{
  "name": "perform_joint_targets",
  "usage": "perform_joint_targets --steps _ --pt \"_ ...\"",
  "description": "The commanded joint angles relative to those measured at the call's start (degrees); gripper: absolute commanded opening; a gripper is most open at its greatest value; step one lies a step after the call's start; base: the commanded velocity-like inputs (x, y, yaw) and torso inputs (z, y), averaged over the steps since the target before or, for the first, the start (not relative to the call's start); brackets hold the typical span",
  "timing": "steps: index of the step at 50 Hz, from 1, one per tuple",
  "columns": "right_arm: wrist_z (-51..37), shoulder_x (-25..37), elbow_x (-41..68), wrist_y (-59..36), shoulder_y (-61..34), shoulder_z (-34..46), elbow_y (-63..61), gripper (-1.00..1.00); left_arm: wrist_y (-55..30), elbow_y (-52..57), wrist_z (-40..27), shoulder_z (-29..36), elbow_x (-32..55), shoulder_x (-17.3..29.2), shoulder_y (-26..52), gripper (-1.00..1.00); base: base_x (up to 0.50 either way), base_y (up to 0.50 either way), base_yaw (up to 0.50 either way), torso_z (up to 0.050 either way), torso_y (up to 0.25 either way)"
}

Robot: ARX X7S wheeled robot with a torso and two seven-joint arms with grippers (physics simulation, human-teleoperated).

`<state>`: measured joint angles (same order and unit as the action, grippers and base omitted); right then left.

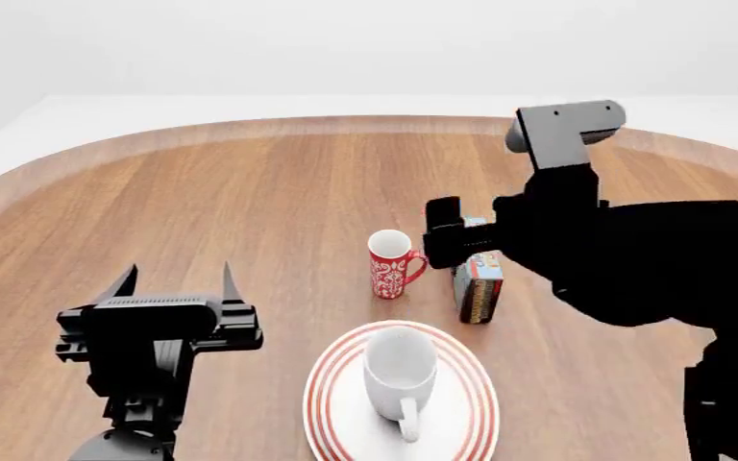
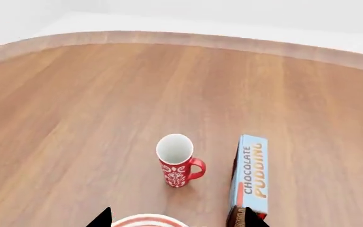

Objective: Pick up the white mug and put it on the plate, and put the chocolate pudding to the right of the plate.

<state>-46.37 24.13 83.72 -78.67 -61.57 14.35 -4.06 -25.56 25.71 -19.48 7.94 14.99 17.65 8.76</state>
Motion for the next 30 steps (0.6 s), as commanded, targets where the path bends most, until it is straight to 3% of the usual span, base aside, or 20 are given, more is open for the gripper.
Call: perform_joint_targets --steps 1,6,9,13,22,30 --pt "22.59 -2.76 -24.39 12.20 -20.82 15.32 29.11 1.00 0.09 -0.08 0.10 0.11 0.51 0.19 0.00 1.00 0.00 0.00 0.00 0.000 0.000" --pt "36.28 -9.52 -34.99 24.50 -27.69 23.31 53.24 1.00 -0.08 -0.09 0.11 0.25 0.78 0.19 0.06 1.00 0.00 0.00 0.00 0.000 0.000" --pt "47.47 -17.76 -41.87 35.33 -33.65 28.16 77.74 1.00 -0.09 -0.17 0.01 0.32 0.80 0.18 0.12 1.00 0.00 0.00 0.00 0.000 0.000" --pt "47.42 -19.11 -49.79 35.95 -31.43 21.69 79.04 1.00 -0.23 -0.14 -0.06 0.63 0.65 0.28 0.25 1.00 0.00 0.00 0.00 0.000 0.000" --pt "43.55 -21.49 -75.71 38.11 -24.38 -4.70 79.05 1.00 -0.66 0.33 -0.19 0.73 0.90 0.59 0.45 1.00 0.00 0.00 0.00 0.000 0.000" --pt "47.80 -22.69 -82.91 37.57 -21.08 -7.99 79.05 1.00 -0.72 0.75 -0.14 0.56 1.48 0.79 0.28 1.00 0.00 0.00 0.00 0.000 0.000"
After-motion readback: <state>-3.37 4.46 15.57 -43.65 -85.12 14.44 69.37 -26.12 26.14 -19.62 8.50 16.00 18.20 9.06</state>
